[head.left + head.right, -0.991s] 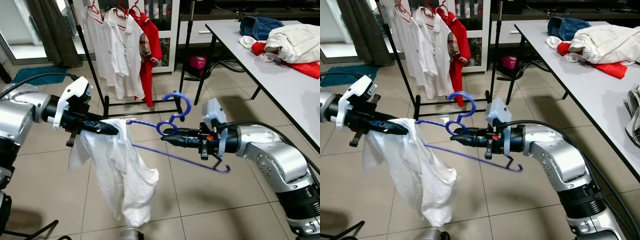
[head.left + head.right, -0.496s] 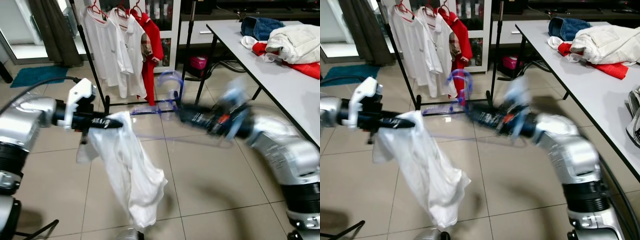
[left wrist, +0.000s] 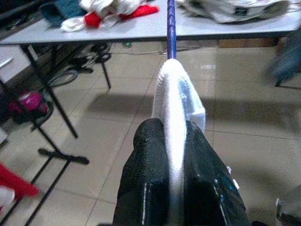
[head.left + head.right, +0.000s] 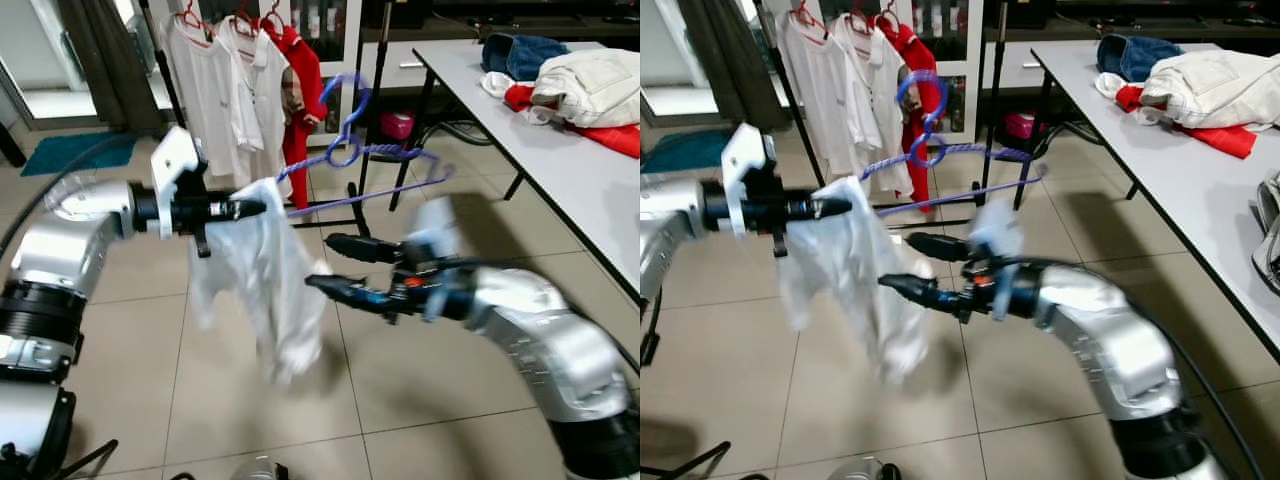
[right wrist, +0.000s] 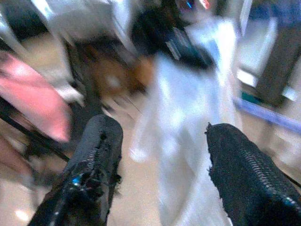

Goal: Hang hanger

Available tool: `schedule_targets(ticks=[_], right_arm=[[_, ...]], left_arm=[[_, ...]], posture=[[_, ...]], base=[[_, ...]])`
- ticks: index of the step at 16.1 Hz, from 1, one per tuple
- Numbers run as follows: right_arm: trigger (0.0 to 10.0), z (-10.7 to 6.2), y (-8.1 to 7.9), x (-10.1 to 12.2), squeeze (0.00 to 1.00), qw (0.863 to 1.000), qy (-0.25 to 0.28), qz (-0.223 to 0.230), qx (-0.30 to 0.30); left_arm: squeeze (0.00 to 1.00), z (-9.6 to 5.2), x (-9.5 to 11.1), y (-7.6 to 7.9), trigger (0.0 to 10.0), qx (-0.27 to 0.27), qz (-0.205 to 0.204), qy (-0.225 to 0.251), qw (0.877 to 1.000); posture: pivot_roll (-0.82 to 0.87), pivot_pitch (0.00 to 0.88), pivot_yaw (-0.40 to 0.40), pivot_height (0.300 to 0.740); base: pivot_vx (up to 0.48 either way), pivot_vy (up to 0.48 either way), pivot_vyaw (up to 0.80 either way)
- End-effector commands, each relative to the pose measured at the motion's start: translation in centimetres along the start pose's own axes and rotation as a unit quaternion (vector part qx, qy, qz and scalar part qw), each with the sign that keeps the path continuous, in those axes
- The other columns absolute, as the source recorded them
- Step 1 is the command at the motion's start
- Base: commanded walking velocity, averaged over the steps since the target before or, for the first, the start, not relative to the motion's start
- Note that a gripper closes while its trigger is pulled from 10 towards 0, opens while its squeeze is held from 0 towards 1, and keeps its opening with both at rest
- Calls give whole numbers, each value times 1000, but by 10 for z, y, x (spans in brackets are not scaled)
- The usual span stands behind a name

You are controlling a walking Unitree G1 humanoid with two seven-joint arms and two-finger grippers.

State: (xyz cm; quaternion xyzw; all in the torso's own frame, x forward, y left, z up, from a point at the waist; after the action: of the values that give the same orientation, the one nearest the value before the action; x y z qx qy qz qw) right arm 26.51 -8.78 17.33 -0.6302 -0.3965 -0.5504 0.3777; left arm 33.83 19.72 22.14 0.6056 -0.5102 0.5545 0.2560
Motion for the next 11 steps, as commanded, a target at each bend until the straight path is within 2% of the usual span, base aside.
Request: schedule_targets(ticks=[1, 3, 4, 5, 7, 8, 11], right_arm=[[10000, 10, 7, -9, 1000, 998, -19, -43, -34], [10000, 19, 12, -5, 1000, 997, 9, -45, -61], [10000, 21, 13, -4, 804, 996, 11, -55, -67], [10000, 25, 16, -5, 0, 994, 6, -76, -80], [10000, 31, 22, -8, 0, 987, -3, -112, -112], [10000, 32, 22, -8, 0, 988, -1, -111, -111], [10000, 42, 9, -21, 0, 993, -9, -97, -59]], left_arm=[[0, -3, 18, 2, 0, -27, 9, 19, 999], [0, -4, 26, 4, 0, -45, 17, 19, 999], [0, -5, 27, 4, 0, -47, 19, 18, 999], [0, -6, 29, 4, 0, -48, 20, 17, 999], [0, -7, 29, 3, 0, -46, 22, 14, 999], [0, -8, 29, 2, 0, -44, 22, 13, 999], [0, -11, 34, 0, 0, -35, 25, 23, 999]], posture=[[-32, 0, 72, 740], [-22, 0, 67, 740], [-21, 0, 66, 740], [-18, 0, 67, 740], [-16, 0, 68, 740], [-14, 0, 69, 740], [-12, 0, 70, 740]], base=[[0, 0, 0], [0, 0, 0], [0, 0, 0], [0, 0, 0], [0, 0, 0], [0, 0, 0], [0, 0, 0]])
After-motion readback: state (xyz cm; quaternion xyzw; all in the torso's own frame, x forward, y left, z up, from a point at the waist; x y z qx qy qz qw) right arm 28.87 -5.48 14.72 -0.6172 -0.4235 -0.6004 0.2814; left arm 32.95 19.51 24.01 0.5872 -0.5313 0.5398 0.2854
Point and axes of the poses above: a point about 5 cm out from each wrist's last joint towards the gripper, its own z axis pointing out of the wrist towards the gripper, its own x axis along the axis of the wrist's last joint, y = z × x, the point moved 1 cm from there along z, pointing out of the wrist towards the gripper, and after that the axes turned 4 degrees about z, right-handed, at the moved point
